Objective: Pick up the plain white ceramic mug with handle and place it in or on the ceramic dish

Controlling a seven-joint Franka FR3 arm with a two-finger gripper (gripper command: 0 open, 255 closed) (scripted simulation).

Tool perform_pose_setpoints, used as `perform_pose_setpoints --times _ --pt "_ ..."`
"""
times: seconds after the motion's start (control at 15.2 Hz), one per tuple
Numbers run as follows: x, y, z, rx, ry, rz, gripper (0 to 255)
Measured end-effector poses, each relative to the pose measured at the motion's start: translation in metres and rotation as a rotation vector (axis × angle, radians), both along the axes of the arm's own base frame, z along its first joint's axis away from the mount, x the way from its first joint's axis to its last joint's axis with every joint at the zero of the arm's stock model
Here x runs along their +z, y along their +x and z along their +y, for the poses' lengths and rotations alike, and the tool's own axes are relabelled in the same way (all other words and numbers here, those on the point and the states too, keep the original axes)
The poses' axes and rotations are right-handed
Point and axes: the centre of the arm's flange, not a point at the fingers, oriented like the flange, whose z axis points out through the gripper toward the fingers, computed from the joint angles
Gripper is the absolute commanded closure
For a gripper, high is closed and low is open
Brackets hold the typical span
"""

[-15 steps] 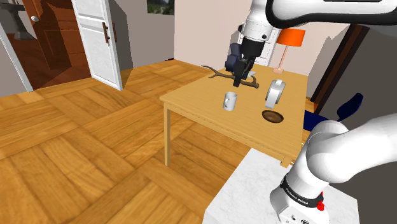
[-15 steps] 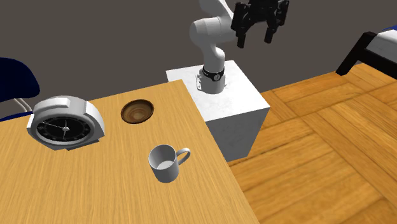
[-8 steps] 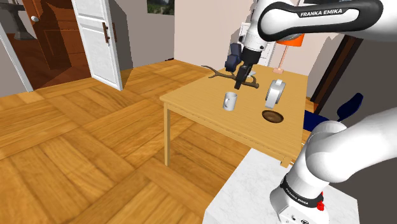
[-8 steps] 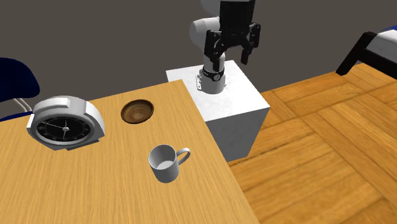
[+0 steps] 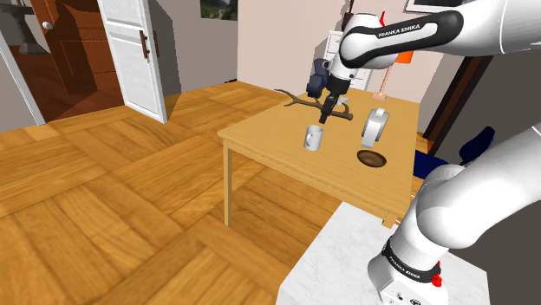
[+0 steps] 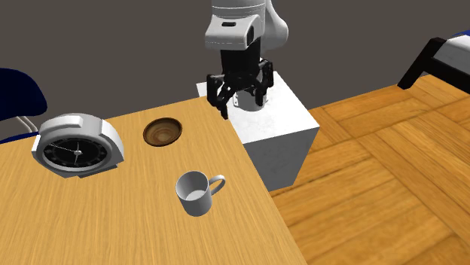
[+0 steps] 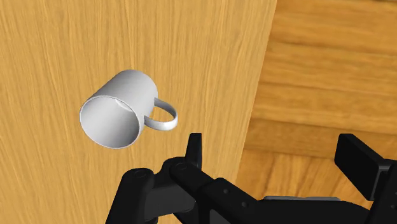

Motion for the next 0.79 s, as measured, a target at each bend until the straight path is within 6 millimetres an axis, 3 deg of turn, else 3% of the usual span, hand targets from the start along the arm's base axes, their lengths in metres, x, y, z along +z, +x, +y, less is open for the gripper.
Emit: perform_pose_setpoints --times 0.26,0.79 --pt "-0.031 0.015 -0.042 0.027 0.011 -0.007 0" --pt "-0.074 0.062 -0.132 0.083 0.029 -0.020 0"
